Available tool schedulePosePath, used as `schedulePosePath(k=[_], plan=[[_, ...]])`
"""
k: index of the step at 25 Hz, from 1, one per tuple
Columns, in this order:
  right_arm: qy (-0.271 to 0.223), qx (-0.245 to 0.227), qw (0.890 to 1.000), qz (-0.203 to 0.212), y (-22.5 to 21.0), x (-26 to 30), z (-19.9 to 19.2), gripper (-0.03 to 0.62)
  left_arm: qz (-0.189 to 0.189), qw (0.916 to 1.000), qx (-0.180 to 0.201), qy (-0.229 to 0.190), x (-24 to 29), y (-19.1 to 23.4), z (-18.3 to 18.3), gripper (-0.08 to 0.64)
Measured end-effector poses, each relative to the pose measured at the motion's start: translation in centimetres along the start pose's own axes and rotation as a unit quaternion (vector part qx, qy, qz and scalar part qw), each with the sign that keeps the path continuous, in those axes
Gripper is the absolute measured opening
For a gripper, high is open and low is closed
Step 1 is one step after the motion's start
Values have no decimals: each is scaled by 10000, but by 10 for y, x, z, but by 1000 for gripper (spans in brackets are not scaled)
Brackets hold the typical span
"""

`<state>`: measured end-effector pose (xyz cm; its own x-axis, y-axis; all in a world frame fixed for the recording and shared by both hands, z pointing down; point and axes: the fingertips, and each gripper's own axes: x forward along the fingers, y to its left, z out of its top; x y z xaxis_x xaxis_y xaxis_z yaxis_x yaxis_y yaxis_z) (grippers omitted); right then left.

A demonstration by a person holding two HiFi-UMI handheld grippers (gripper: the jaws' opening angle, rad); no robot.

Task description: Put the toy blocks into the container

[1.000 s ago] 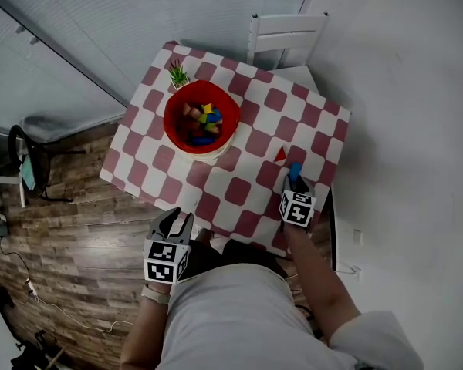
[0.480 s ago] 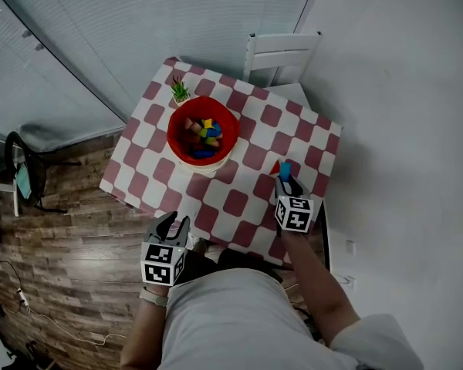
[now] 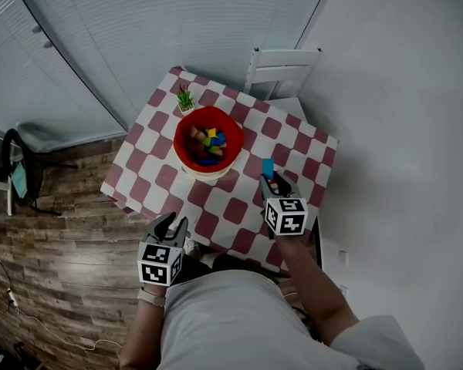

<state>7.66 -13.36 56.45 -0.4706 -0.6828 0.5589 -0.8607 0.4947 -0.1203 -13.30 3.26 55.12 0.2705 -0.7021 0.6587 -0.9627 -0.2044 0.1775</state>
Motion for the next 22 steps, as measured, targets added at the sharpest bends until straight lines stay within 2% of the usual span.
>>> schedulePosePath(k=[10,17,22], plan=[[-389,-327,9970,587,57,-4,60,147,-60,9998,-92,-152,-7,9,2,104],[-196,-648,9925,1019,100,16,75,147,-107,9995,-189,-225,-7,17,4,103],[-21,-837,9896,1168,119,31,77,147,-94,9994,-247,-220,-7,21,2,103]])
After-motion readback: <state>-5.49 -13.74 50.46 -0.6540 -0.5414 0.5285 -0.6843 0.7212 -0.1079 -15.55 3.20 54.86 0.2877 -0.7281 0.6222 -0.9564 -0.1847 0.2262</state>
